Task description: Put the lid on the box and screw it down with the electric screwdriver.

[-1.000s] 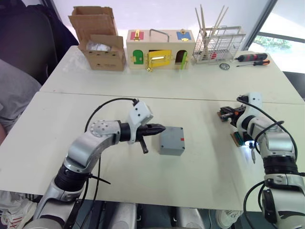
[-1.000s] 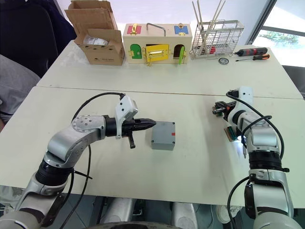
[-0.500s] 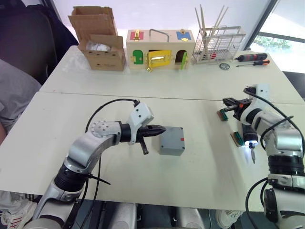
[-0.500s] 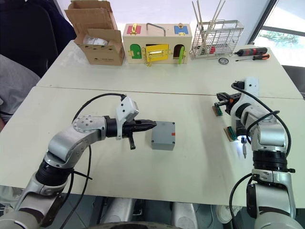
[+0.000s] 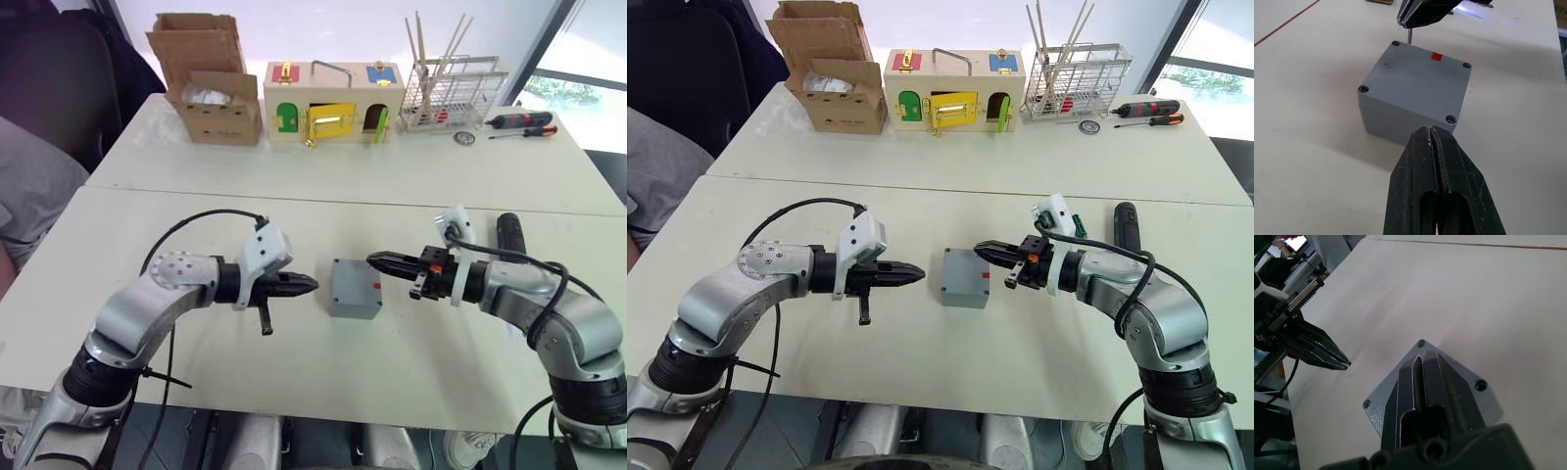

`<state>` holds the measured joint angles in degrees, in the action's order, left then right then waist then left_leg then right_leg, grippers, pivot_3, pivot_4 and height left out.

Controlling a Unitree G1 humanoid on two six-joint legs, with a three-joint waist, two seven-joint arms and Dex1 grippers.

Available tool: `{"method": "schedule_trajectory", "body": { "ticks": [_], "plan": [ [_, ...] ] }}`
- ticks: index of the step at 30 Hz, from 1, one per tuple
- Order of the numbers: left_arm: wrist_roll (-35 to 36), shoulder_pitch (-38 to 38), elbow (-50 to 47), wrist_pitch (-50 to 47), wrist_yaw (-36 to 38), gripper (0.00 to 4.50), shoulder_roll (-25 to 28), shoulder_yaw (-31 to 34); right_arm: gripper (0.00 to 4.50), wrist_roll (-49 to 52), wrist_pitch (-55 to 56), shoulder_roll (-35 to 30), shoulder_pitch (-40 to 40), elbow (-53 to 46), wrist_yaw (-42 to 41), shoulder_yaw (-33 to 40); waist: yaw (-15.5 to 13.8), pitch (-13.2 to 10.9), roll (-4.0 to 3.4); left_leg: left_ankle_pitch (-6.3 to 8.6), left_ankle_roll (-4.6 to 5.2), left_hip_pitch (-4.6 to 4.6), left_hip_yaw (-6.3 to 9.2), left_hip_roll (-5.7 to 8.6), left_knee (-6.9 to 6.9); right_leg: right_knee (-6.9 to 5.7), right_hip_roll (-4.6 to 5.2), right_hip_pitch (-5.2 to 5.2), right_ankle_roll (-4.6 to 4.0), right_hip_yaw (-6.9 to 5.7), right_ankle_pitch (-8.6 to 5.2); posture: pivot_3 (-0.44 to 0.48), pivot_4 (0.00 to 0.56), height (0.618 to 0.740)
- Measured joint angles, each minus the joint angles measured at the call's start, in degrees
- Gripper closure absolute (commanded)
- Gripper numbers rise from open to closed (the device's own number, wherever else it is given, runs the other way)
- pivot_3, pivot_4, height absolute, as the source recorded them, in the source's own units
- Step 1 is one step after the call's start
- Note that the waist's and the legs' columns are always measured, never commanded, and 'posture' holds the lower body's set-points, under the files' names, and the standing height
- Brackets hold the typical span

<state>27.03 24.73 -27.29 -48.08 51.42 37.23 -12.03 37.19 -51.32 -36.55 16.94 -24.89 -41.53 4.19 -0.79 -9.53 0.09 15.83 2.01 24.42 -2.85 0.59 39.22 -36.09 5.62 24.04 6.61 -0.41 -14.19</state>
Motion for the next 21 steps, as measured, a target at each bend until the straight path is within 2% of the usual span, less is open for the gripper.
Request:
{"method": "schedule_trajectory", "body": {
  "ticks": [7, 21],
  "plan": [
    [0.04, 0.00, -0.56, -0.50, -1.75, 4.50, -1.71, -0.73, 4.45, -0.40, 0.72, 0.07, 0.35, 2.02, 1.26, -0.08, 0.07, 0.00, 0.00, -0.03, -0.05, -0.01, -0.01, -0.03, -0.02, -0.04, -0.05, 0.03, 0.01, -0.01, 0.00, 0.000, 0.150, 0.731],
    [0.22, 0.17, -0.59, -0.49, -1.86, 4.50, -1.73, -0.74, 4.45, -2.73, 2.87, -0.22, 0.35, 5.00, 0.72, -1.10, 0.08, 0.00, 0.00, -0.02, -0.04, -0.01, -0.01, -0.03, -0.03, -0.04, -0.06, 0.03, 0.01, -0.01, 0.00, 0.000, 0.150, 0.731]
  ]
}}
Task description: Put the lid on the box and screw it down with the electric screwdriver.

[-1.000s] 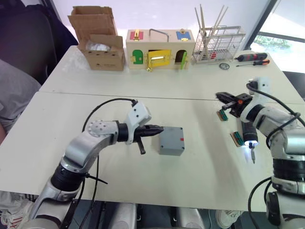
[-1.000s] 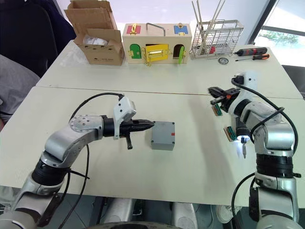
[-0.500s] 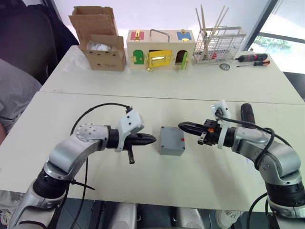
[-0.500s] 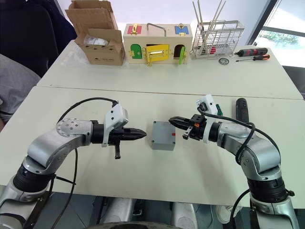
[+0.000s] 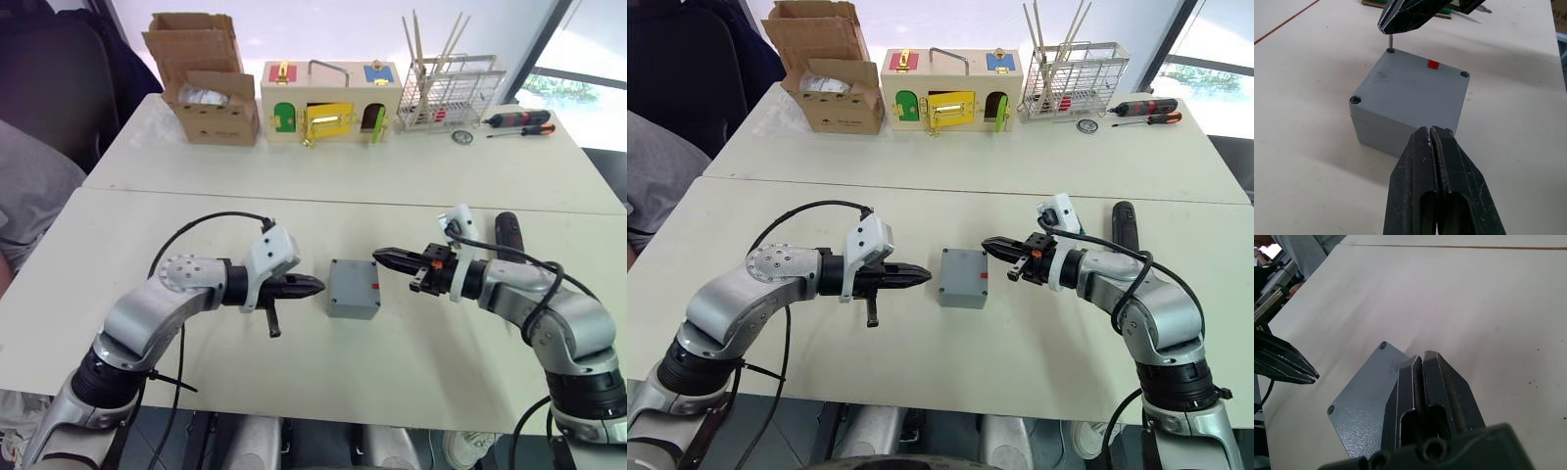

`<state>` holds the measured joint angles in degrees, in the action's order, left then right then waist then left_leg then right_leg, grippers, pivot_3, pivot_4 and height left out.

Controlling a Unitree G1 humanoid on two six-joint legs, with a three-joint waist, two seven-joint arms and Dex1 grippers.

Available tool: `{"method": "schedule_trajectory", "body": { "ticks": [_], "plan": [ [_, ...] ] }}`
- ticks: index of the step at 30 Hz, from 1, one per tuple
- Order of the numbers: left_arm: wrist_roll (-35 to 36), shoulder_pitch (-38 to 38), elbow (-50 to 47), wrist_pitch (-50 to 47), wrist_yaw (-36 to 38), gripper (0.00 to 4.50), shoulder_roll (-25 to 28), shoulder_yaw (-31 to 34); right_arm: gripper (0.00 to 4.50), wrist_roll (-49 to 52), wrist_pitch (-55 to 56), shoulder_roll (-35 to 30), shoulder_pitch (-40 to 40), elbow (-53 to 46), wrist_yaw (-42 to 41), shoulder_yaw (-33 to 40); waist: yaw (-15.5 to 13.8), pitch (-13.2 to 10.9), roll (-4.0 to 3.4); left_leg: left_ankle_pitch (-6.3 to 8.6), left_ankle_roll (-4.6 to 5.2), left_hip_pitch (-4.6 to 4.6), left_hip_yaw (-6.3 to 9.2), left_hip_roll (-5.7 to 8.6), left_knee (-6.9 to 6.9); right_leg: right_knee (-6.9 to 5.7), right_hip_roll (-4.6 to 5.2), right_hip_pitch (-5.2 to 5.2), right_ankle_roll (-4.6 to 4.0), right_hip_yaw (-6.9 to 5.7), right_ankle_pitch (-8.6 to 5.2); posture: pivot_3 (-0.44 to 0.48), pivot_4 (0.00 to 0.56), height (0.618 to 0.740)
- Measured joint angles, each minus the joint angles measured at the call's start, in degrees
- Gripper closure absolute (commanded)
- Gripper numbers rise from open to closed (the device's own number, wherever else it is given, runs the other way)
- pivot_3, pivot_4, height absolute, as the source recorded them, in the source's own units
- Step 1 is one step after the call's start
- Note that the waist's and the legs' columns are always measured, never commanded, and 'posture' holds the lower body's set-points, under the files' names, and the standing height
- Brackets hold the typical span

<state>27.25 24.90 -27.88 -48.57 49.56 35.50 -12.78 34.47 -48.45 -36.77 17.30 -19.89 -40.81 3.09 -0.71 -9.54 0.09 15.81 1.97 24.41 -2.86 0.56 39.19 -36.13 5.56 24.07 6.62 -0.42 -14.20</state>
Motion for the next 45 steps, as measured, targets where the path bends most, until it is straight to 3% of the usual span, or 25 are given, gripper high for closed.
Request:
{"method": "schedule_trajectory", "body": {
  "ticks": [12, 15, 21, 23, 29, 33, 36, 40, 45],
  "plan": [
    [-0.01, 0.20, 0.05, 0.03, -0.11, 4.50, -0.09, 0.00, 4.45, -2.88, 1.78, -0.43, 0.08, 1.62, -1.53, -2.45, -0.01, 0.00, 0.00, 0.00, 0.00, 0.00, 0.00, 0.00, 0.00, 0.00, 0.00, 0.00, 0.00, 0.00, 0.00, 0.000, 0.150, 0.731],
    [-0.01, 0.20, 0.05, 0.06, -0.11, 4.50, -0.09, 0.00, 3.63, -3.80, 2.62, -0.77, 0.06, 1.62, -2.00, -2.68, -0.01, 0.00, 0.00, 0.00, 0.00, 0.00, 0.00, 0.00, 0.00, 0.00, 0.00, 0.00, 0.00, 0.00, 0.00, 0.000, 0.150, 0.731],
    [-0.03, 0.23, 0.25, 0.12, -0.17, 4.50, -0.82, -0.03, 0.77, -5.03, 3.23, -2.22, 0.07, 1.63, -2.53, -2.84, -0.03, 0.00, 0.00, 0.00, 0.00, 0.00, 0.00, 0.00, 0.00, 0.00, 0.00, 0.00, 0.00, 0.00, 0.00, 0.000, 0.150, 0.731],
    [-0.09, 0.55, 0.50, 0.16, -0.22, 4.50, -1.34, -0.24, 0.05, -4.80, 2.84, -2.84, 0.08, 1.62, -2.85, -2.47, -0.04, 0.00, 0.00, 0.00, 0.00, 0.00, 0.00, 0.00, 0.00, 0.00, 0.00, 0.00, 0.00, 0.00, 0.00, 0.000, 0.150, 0.731],
    [1.59, 3.94, 0.90, 0.45, 0.51, 4.50, -5.05, -0.81, 0.02, -0.42, -3.94, -9.48, 6.77, 3.92, -1.71, 7.29, -0.10, -0.02, -0.02, 0.00, 0.00, 0.02, -0.02, 0.02, 0.02, 0.01, 0.02, 0.00, 0.00, 0.00, 0.00, 0.000, 0.150, 0.731],
    [2.20, 6.78, -0.42, 1.67, 2.96, 4.50, -5.69, -3.51, 0.02, -1.76, -12.14, -26.25, 16.90, 17.22, -3.48, 10.91, -0.11, -0.02, -0.03, 0.02, 0.04, 0.02, -0.02, 0.02, -0.09, 0.14, 0.04, -0.01, -0.03, 0.00, -0.02, 0.000, 0.150, 0.731],
    [1.99, 7.84, -0.80, 3.14, 3.50, 4.50, -7.01, -6.17, 0.02, -3.63, -16.48, -34.48, 19.92, 23.80, -8.47, 5.02, 0.43, -0.02, -0.02, 0.03, 0.05, 0.00, -0.13, -0.07, -0.08, 0.13, 0.02, 0.03, -0.07, 0.05, -0.03, 0.000, 0.150, 0.731],
    [0.99, 8.03, -1.56, 4.68, 3.60, 4.50, -7.48, -8.03, 0.02, -6.07, -20.56, -38.59, 22.39, 28.63, -14.47, -5.67, 1.16, -0.03, -0.30, 0.03, 0.05, 0.00, -0.19, -0.07, -0.06, 0.06, 0.03, 0.11, -0.16, 0.10, -0.08, 0.000, 0.150, 0.731],
    [-0.61, 6.84, -2.49, 5.57, 1.57, 4.50, -9.29, -11.15, 0.02, -13.82, -27.81, -38.89, 35.44, 42.42, -21.85, -22.00, 1.27, -0.05, -0.30, 0.05, 0.09, 0.08, -0.24, -0.04, -0.08, 0.13, 0.04, 0.21, -0.15, 0.15, -0.08, 0.000, 0.150, 0.731]
  ]
}}
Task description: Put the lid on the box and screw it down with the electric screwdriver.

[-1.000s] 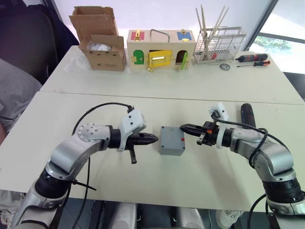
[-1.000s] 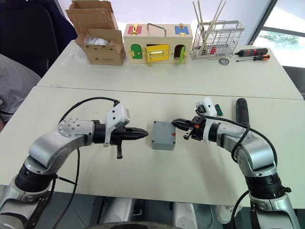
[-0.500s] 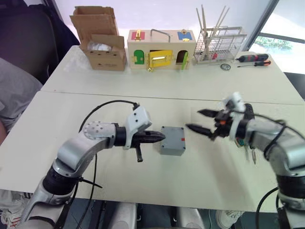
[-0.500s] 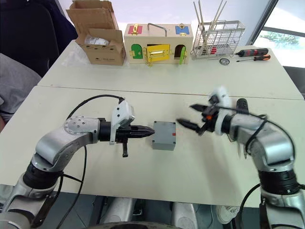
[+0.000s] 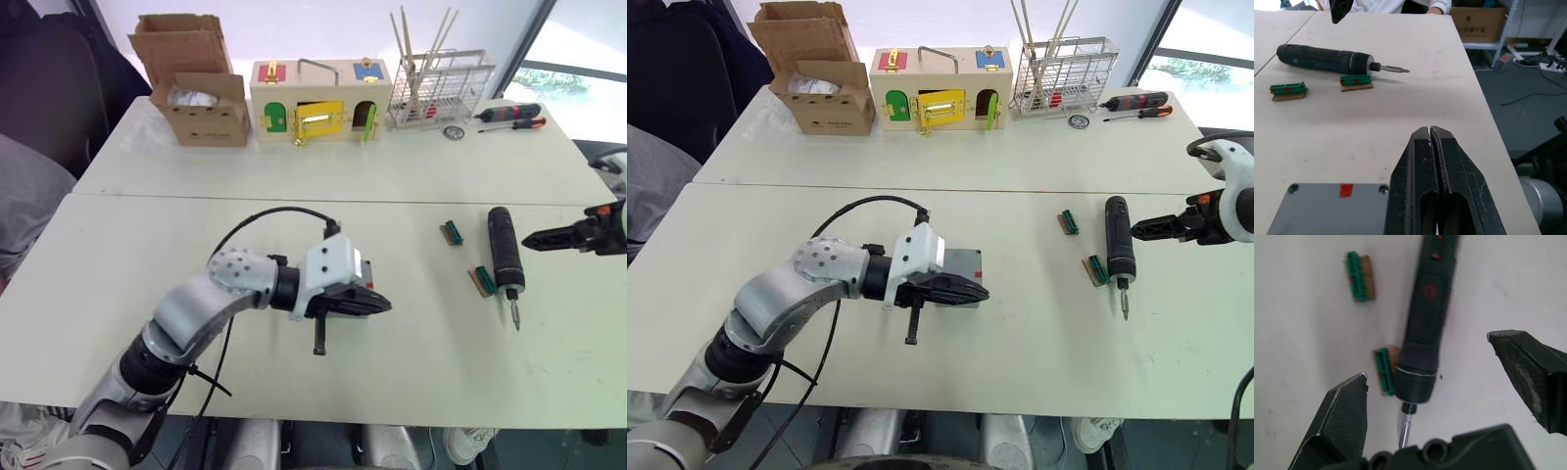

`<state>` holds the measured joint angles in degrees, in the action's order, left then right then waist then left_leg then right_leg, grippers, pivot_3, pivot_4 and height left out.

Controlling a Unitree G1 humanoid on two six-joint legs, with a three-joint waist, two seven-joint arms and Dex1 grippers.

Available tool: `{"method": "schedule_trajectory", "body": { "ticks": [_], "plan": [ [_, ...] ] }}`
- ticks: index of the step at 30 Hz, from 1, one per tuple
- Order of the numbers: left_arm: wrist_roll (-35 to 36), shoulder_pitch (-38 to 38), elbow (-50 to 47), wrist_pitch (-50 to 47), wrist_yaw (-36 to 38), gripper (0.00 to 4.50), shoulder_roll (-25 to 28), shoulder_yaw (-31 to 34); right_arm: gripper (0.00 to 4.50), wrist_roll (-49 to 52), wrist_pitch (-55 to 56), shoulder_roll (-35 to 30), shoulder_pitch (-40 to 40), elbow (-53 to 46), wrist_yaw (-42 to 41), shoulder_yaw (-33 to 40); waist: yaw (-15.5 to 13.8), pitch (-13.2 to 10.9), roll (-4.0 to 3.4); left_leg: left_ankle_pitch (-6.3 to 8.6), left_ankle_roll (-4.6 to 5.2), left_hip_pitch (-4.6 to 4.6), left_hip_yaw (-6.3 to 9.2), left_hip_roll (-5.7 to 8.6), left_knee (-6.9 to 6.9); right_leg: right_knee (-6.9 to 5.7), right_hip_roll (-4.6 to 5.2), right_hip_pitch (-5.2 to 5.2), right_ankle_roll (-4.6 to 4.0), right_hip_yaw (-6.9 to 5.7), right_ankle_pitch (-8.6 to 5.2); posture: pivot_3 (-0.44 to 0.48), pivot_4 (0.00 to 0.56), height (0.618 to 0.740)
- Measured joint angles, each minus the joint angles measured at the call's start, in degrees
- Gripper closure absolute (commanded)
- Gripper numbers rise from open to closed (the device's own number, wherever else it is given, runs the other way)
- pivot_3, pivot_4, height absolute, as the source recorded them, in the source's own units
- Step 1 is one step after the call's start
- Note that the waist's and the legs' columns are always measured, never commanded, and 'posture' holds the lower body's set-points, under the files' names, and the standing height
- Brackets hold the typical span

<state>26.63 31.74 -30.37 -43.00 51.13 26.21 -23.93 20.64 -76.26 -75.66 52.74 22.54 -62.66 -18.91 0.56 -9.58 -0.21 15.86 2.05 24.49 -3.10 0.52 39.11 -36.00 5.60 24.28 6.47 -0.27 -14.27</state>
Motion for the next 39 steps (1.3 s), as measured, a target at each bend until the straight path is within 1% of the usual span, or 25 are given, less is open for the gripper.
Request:
{"method": "schedule_trajectory", "body": {
  "ticks": [2, 5, 8, 13, 17, 23, 27, 31, 34, 35, 36, 37, 39],
  "plan": [
    [-0.13, -1.47, -1.75, -0.22, -1.15, 4.50, 0.07, -0.06, 0.02, -2.24, -2.56, 2.36, 4.90, 6.98, -3.71, -6.02, 0.04, 0.00, 0.01, 0.00, 0.00, 0.00, -0.01, 0.00, 0.01, 0.00, 0.00, 0.00, 0.03, 0.00, 0.02, 0.000, 0.150, 0.731],
    [-0.13, -2.55, -4.09, -0.75, -2.78, 4.50, 0.06, -0.09, 0.02, -6.00, -2.25, 6.08, 7.99, 15.14, -7.44, -11.99, 0.00, 0.00, -0.01, 0.00, -0.01, 0.00, -0.03, 0.01, 0.03, -0.04, 0.01, 0.00, 0.04, 0.01, 0.03, 0.000, 0.150, 0.731],
    [-0.28, -3.25, -4.97, -1.84, -4.48, 4.50, 0.26, -0.10, 0.02, -9.55, -0.51, 10.36, 11.27, 21.89, -8.71, -14.66, -0.06, 0.01, -0.01, -0.01, -0.02, 0.00, -0.03, 0.03, 0.04, -0.05, 0.01, 0.01, 0.13, 0.01, 0.08, 0.000, 0.150, 0.731],
    [-0.74, -4.49, -5.98, -3.32, -6.79, 4.50, 0.66, -0.14, 0.02, -14.91, 4.07, 15.89, 14.15, 31.80, -9.53, -15.54, -0.39, 0.01, -0.01, -0.03, -0.05, 0.01, -0.03, 0.07, 0.04, -0.05, 0.01, 0.00, 0.14, 0.00, 0.08, 0.000, 0.150, 0.731],
    [-0.67, -4.50, -6.79, -4.20, -7.83, 4.50, 0.59, -0.14, 0.02, -18.76, 7.88, 18.53, 14.74, 36.85, -9.97, -15.56, -0.71, 0.01, -0.02, -0.09, -0.15, 0.00, -0.04, 0.08, 0.05, -0.07, 0.00, 0.00, 0.15, -0.01, 0.09, 0.000, 0.150, 0.731],
    [-0.63, -4.49, -6.88, -4.45, -8.64, 4.50, 0.58, -0.13, 0.02, -23.01, 12.61, 21.83, 14.43, 41.09, -10.35, -15.40, -0.98, 0.01, -0.02, -0.14, -0.25, -0.01, -0.05, 0.08, 0.06, -0.12, -0.01, 0.00, 0.16, -0.01, 0.09, 0.000, 0.150, 0.731],
    [-0.66, -4.49, -6.87, -4.46, -9.28, 4.50, 0.46, -0.13, 0.02, -25.52, 15.15, 22.58, 14.11, 42.45, -10.84, -14.76, -1.15, 0.03, 0.02, -0.16, -0.27, -0.05, -0.03, 0.08, 0.09, -0.10, -0.02, -0.10, 0.16, -0.02, 0.09, 0.000, 0.150, 0.731],
    [-0.86, -4.62, -6.69, -4.46, -10.75, 4.50, -0.95, -0.13, 0.02, -28.05, 19.44, 23.19, 12.54, 43.52, -10.88, -13.80, -1.25, 0.17, 0.33, -0.08, -0.15, -0.42, 0.12, 0.11, 0.13, 0.07, -0.02, -0.65, 0.14, -0.09, 0.08, 0.000, 0.150, 0.731],
    [-0.98, -5.19, -6.54, -4.65, -11.63, 4.50, -1.45, -0.14, 0.69, -29.94, 21.86, 23.90, 11.81, 44.53, -10.25, -12.95, -1.24, 0.20, 0.40, 0.06, 0.04, -0.96, 0.18, 0.12, 0.07, 0.47, -0.02, -1.37, 0.04, -0.11, 0.03, 0.000, 0.150, 0.731],
    [-0.98, -5.31, -6.54, -5.02, -11.73, 4.50, -1.42, -0.13, 1.00, -30.65, 22.56, 24.04, 11.61, 44.73, -10.20, -12.89, -1.24, 0.21, 0.42, 0.07, 0.04, -1.02, 0.20, 0.12, 0.06, 0.58, -0.02, -1.48, -0.01, -0.13, 0.01, 0.000, 0.150, 0.731],
    [-0.99, -5.54, -6.55, -5.23, -11.92, 4.50, -1.35, -0.12, 1.35, -31.68, 23.41, 24.21, 11.42, 44.83, -10.27, -12.91, -1.23, 0.22, 0.43, 0.08, 0.04, -1.04, 0.21, 0.12, 0.06, 0.62, -0.01, -1.52, -0.04, -0.13, -0.01, 0.000, 0.150, 0.731],
    [-0.98, -5.81, -6.56, -5.44, -12.09, 4.50, -1.30, -0.12, 1.59, -32.50, 23.97, 24.37, 11.30, 44.87, -10.36, -12.94, -1.24, 0.23, 0.44, 0.07, 0.00, -1.04, 0.22, 0.13, 0.06, 0.64, 0.00, -1.52, -0.01, -0.13, 0.01, 0.000, 0.150, 0.731],
    [-0.96, -6.28, -6.57, -5.68, -12.43, 4.50, -1.22, -0.12, 2.18, -33.87, 24.45, 24.59, 11.16, 45.03, -10.68, -12.88, -1.24, 0.26, 0.50, 0.02, -0.26, -1.04, 0.25, 0.12, 0.06, 0.65, 0.00, -1.52, 0.03, -0.13, 0.03, 0.000, 0.150, 0.731]
  ]
}}
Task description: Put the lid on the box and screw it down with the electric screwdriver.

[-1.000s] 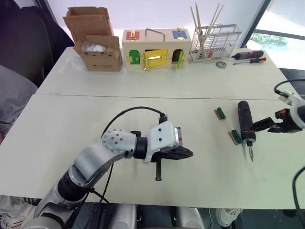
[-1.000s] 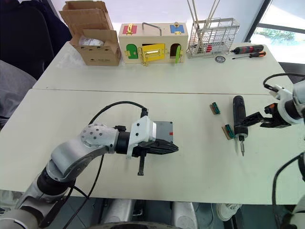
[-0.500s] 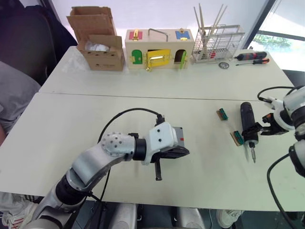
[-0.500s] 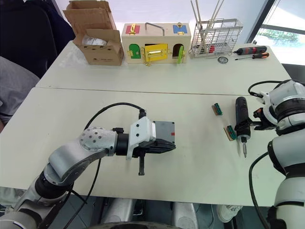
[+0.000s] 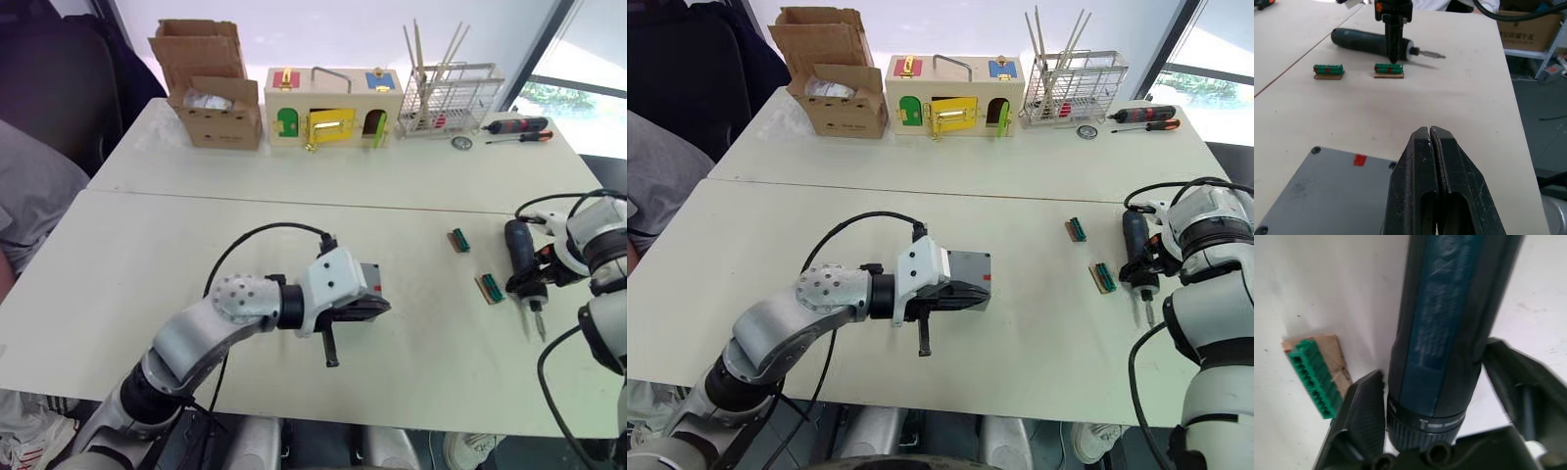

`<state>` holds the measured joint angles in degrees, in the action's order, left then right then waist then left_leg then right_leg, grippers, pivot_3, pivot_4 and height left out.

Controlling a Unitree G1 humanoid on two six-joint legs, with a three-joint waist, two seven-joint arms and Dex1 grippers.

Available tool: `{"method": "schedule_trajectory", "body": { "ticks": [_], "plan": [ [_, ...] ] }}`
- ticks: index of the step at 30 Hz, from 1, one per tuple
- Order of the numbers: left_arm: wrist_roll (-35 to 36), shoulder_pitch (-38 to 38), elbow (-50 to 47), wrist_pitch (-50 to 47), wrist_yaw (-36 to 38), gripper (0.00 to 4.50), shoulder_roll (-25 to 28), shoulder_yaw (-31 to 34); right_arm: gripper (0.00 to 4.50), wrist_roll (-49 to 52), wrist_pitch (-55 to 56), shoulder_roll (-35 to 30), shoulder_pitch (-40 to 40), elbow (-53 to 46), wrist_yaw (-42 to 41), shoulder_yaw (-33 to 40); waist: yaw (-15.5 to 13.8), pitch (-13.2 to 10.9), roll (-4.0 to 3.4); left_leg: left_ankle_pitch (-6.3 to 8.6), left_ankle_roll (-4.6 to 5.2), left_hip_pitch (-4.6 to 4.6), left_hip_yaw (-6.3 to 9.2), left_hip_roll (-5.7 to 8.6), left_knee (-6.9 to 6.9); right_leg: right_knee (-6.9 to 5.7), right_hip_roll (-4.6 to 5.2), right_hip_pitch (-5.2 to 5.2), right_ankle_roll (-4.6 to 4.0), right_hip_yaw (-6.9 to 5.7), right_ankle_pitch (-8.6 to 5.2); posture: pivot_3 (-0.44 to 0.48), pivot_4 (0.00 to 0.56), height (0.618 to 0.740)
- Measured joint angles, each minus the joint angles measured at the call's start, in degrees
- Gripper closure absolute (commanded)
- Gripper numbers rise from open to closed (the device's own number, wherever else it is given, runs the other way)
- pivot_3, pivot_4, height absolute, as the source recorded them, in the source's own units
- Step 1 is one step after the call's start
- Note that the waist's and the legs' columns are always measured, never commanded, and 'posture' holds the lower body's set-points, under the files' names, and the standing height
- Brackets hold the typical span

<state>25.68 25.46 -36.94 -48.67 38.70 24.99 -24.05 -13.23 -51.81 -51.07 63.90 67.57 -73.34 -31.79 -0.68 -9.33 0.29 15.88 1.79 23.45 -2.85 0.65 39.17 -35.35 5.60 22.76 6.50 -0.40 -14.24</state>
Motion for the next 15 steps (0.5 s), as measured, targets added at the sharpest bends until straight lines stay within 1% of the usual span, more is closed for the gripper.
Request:
{"method": "schedule_trajectory", "body": {
  "ticks": [2, 8, 12, 15],
  "plan": [
    [0.01, 0.01, -0.08, -0.37, -0.14, 4.50, 0.29, 0.05, 2.60, -1.31, 1.28, 0.03, -0.50, 0.01, -0.78, 0.35, 0.01, 0.08, 0.14, 0.01, -0.07, -0.01, 0.03, -0.02, -0.02, 0.00, 0.00, -0.01, -0.01, -0.02, -0.01, 0.000, 0.150, 0.731],
    [-0.01, 0.21, 0.11, -0.42, 0.22, 4.50, 0.80, 0.07, 2.60, -2.43, 3.36, 0.35, -1.13, 0.39, 0.15, 3.00, 0.12, 0.22, 0.36, 0.03, -0.10, -0.06, 0.05, -0.03, -0.02, 0.04, 0.09, -0.06, -0.16, 0.01, -0.07, 0.000, 0.150, 0.731],
    [-0.09, 1.56, 1.41, 0.49, 1.71, 4.50, 1.34, 0.06, 2.60, -3.12, 4.62, 0.20, -1.04, 0.62, -0.23, 4.11, 0.21, 0.22, 0.37, 0.07, -0.15, -0.05, 0.03, -0.02, -0.02, 0.10, 0.26, -0.06, -0.18, 0.01, -0.05, 0.000, 0.150, 0.731],
    [-0.19, 3.09, 3.34, 1.59, 3.72, 4.50, 2.18, 0.13, 2.60, -3.43, 6.89, -0.93, -0.44, 0.29, -2.58, 4.30, 0.36, 0.05, 0.05, 0.06, -0.15, 0.04, -0.05, 0.08, -0.05, 0.09, 0.30, 0.08, -0.17, 0.01, -0.05, 0.000, 0.150, 0.731]
  ]
}}
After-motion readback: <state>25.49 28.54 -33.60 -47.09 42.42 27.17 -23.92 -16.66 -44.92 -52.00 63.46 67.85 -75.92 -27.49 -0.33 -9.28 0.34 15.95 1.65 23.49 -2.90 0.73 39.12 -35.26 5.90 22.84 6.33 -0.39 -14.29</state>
